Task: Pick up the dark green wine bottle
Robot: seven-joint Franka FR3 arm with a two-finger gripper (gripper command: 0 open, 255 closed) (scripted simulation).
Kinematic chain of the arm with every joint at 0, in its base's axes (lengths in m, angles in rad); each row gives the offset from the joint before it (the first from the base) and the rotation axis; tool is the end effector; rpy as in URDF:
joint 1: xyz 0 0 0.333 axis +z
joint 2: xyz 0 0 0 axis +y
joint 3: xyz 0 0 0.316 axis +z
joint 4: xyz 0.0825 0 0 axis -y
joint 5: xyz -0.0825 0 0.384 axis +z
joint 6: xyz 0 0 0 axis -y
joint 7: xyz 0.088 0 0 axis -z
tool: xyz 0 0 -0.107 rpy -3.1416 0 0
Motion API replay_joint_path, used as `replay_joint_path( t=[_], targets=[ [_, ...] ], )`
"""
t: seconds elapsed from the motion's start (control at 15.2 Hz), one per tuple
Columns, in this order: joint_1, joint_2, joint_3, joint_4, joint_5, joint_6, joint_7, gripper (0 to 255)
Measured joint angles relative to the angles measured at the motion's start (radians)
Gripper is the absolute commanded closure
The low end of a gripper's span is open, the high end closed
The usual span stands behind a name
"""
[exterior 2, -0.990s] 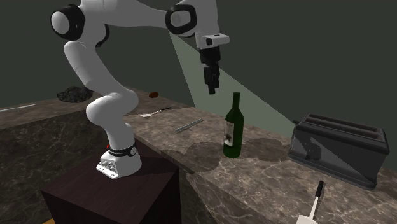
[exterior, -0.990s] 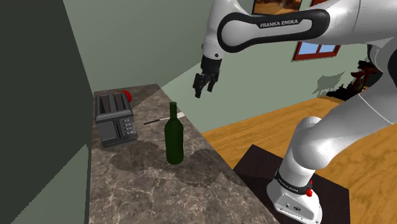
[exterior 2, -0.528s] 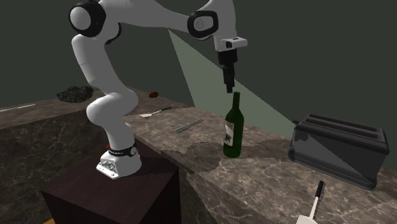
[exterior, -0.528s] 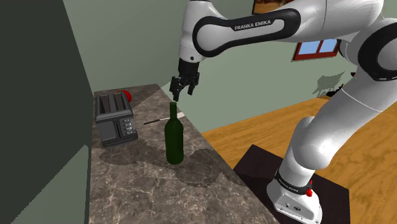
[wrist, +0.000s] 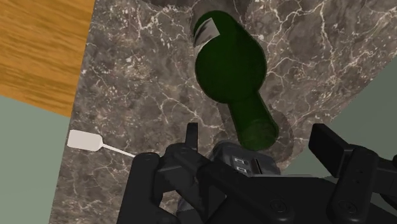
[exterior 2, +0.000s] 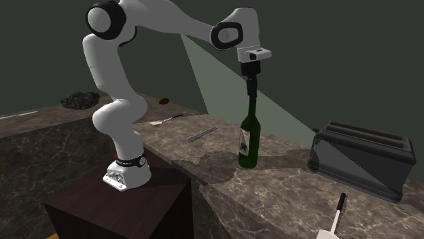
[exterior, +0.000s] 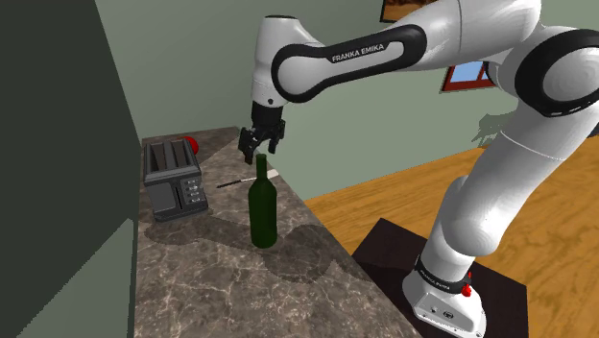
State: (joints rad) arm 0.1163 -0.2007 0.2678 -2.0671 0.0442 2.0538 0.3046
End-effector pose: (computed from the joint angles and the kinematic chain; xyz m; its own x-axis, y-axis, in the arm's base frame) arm 0.4756 0.2033 0.5335 0.9829 0.0573 0.1747 0.0659 -0.9969 -0.0438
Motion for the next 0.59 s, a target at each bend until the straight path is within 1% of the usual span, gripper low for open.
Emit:
replay_joint_path(
  t=[0.2,0.26,0.59],
  targets=[
    [0.001,0.004,0.002,-0.032,-0.001,0.036,0.002,0],
    [0.001,0.007,0.003,-0.035,-0.001,0.042,0.002,255],
    [0.001,0.008,0.003,-0.039,-0.002,0.048,0.003,255]
  ],
)
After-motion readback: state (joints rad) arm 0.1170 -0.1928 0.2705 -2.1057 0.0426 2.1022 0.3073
